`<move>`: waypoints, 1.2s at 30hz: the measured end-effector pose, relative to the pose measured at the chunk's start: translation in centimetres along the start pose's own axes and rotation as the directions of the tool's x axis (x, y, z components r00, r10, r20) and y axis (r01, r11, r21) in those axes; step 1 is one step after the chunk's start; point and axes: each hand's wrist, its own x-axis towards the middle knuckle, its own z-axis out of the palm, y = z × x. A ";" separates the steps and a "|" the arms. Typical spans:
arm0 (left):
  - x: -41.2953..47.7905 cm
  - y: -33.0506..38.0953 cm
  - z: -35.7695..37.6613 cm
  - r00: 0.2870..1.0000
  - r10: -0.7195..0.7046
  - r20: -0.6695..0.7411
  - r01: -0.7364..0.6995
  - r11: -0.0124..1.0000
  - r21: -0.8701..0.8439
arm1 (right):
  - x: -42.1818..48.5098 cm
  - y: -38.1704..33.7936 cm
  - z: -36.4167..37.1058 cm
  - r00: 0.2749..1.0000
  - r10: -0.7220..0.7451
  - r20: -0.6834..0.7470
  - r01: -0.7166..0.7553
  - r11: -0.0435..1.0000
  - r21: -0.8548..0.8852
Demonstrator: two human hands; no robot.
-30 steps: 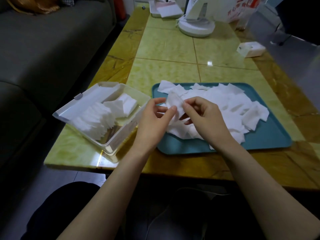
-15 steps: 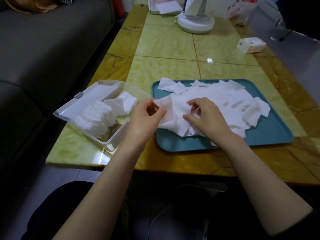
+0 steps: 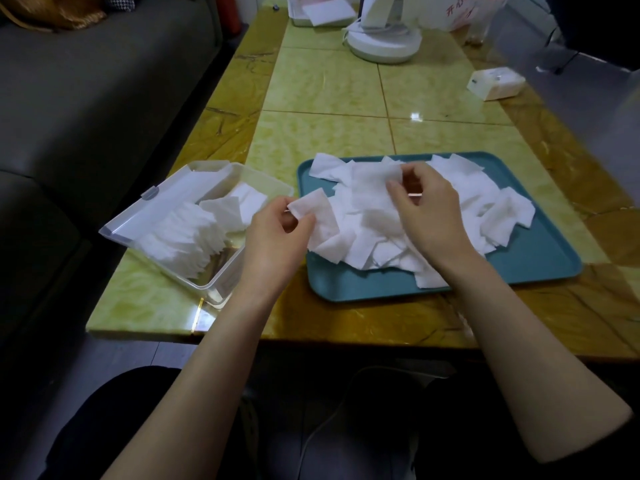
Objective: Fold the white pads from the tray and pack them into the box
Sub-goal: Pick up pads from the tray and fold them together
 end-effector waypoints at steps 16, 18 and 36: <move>-1.2 0.7 1.2 0.936 0.096 0.340 -0.137 0.986 0.099 | -1.6 -1.3 -2.3 0.889 -0.140 0.437 0.144 0.989 0.023; -1.3 0.7 1.2 0.922 0.103 0.372 -0.146 0.985 0.090 | -1.6 -1.4 -2.4 0.885 -0.136 0.446 0.138 0.990 0.027; -2.1 1.8 1.2 0.900 0.093 0.426 -0.074 0.995 -0.061 | -2.0 -1.3 -1.8 0.933 -0.094 0.349 0.067 0.994 0.088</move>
